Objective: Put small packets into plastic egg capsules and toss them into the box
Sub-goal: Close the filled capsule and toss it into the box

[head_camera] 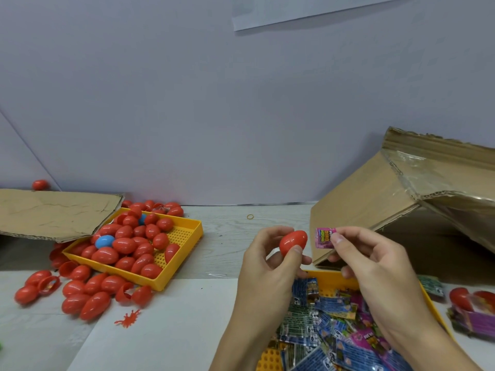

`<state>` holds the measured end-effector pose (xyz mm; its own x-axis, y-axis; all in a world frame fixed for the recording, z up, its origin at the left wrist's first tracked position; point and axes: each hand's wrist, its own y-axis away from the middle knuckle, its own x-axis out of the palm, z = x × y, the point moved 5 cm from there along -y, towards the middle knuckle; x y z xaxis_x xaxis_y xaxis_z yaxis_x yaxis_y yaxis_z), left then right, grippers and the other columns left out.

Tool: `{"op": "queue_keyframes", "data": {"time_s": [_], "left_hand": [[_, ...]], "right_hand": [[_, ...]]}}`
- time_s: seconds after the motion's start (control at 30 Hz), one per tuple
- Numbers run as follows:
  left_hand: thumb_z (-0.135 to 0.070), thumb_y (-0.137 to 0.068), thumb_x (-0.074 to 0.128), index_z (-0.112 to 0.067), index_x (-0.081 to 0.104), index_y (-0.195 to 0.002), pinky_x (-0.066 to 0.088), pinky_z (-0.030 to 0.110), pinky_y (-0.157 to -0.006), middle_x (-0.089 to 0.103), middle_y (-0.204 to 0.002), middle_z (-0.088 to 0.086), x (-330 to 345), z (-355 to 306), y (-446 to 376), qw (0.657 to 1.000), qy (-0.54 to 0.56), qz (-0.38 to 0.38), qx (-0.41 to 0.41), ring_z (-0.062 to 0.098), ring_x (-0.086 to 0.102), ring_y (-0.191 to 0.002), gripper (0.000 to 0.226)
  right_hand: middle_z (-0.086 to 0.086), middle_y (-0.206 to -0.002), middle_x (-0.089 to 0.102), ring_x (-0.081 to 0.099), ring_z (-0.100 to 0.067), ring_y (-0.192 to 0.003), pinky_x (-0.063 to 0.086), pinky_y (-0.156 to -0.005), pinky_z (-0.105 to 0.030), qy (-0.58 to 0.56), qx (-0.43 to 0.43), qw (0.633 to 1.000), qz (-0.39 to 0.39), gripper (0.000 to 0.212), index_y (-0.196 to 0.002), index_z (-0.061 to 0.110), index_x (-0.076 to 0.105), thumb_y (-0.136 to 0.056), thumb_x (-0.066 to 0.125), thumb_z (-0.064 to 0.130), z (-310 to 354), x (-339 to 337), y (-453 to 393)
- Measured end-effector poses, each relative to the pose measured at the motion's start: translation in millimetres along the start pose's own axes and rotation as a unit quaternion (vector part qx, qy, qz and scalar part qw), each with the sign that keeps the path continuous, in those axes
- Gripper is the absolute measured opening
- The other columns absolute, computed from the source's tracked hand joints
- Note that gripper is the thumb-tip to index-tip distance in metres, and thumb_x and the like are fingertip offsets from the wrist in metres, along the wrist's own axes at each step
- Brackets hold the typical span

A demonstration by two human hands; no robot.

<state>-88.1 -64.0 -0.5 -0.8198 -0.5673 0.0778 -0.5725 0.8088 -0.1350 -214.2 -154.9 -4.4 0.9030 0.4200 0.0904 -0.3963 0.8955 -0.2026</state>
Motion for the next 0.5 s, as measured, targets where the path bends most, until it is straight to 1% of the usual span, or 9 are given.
{"op": "queue_keyframes", "data": {"time_s": [0.07,0.17,0.23,0.33,0.43,0.5], "left_hand": [[-0.009,-0.094,0.061,-0.020,0.065,-0.109,0.053,0.018,-0.062,0.069,-0.101,0.005,0.5,-0.3,-0.4,1.000,0.001,0.002,0.001,0.010,0.070,-0.072,0.019],[-0.010,-0.094,0.061,-0.020,0.058,-0.114,0.052,0.017,-0.060,0.071,-0.097,0.005,1.7,-0.4,-0.5,1.000,0.015,0.000,-0.009,0.012,0.071,-0.073,0.022],[-0.013,-0.094,0.062,-0.018,0.059,-0.110,0.051,0.016,-0.060,0.073,-0.092,-0.001,1.8,0.0,-0.8,1.000,0.009,0.002,-0.011,0.011,0.072,-0.073,0.017],[-0.015,-0.095,0.061,-0.017,0.063,-0.106,0.051,0.015,-0.060,0.073,-0.091,-0.009,2.5,1.1,-1.4,1.000,0.001,0.013,-0.009,0.010,0.072,-0.075,0.011],[-0.016,-0.095,0.062,-0.018,0.065,-0.105,0.053,0.019,-0.064,0.073,-0.092,-0.008,1.1,4.7,-2.3,1.000,0.012,0.012,-0.020,0.015,0.073,-0.080,0.011],[-0.016,-0.094,0.064,-0.017,0.066,-0.105,0.054,0.022,-0.066,0.074,-0.093,-0.003,-0.5,7.7,-3.3,0.999,0.035,0.004,-0.034,0.018,0.073,-0.082,0.012]], "right_hand": [[-0.003,-0.074,0.071,0.065,-0.007,-0.066,0.047,-0.053,-0.012,0.003,0.002,1.000,0.007,0.012,-0.085,0.023,0.075,-0.088,0.063,0.021,-0.3,0.9,0.0],[-0.003,-0.074,0.071,0.065,-0.007,-0.067,0.047,-0.055,-0.012,0.004,0.008,1.000,0.012,0.011,-0.085,0.022,0.074,-0.087,0.064,0.022,-1.9,1.1,-0.2],[-0.003,-0.074,0.071,0.064,-0.006,-0.066,0.047,-0.054,-0.011,0.008,0.011,1.000,0.015,0.011,-0.086,0.019,0.074,-0.087,0.064,0.022,-2.4,1.4,-0.4],[-0.002,-0.074,0.072,0.064,-0.004,-0.065,0.047,-0.055,-0.011,0.011,0.013,1.000,0.012,0.011,-0.089,0.018,0.074,-0.087,0.064,0.022,-2.2,1.3,0.0],[0.003,-0.078,0.074,0.064,0.000,-0.065,0.049,-0.056,-0.012,0.029,0.010,0.999,0.008,0.012,-0.092,0.022,0.075,-0.085,0.065,0.025,-0.8,1.9,1.2],[0.007,-0.081,0.075,0.067,0.000,-0.072,0.051,-0.059,-0.016,0.040,0.005,0.999,0.010,0.012,-0.093,0.025,0.075,-0.084,0.067,0.023,-0.2,2.4,1.7]]}}
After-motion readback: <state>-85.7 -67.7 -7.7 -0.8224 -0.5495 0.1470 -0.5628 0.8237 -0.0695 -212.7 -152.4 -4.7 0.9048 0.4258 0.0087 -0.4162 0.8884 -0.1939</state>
